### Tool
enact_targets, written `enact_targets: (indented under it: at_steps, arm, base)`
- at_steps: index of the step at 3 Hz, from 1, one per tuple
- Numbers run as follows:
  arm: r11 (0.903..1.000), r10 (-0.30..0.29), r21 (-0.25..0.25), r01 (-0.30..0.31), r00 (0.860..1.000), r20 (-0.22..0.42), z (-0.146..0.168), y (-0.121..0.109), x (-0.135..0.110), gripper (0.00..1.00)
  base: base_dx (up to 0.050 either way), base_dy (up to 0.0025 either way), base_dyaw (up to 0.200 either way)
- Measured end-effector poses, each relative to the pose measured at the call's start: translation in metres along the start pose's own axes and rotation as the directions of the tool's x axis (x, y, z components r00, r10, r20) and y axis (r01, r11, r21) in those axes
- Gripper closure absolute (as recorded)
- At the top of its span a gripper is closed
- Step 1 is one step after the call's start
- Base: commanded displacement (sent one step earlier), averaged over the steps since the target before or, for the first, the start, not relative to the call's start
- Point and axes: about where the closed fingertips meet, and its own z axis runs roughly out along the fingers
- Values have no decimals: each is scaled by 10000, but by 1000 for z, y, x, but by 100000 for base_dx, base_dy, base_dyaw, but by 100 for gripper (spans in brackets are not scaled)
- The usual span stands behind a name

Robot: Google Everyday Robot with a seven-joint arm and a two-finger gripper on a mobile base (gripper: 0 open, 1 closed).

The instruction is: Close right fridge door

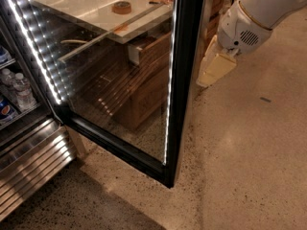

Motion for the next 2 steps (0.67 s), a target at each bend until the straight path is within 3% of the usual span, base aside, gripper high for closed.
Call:
enact_targets:
  at_steps: [2]
  arm:
    - [9998, 208, 54, -208, 9997, -119, -5, -4, 7, 100]
  base:
    - [0, 0, 0]
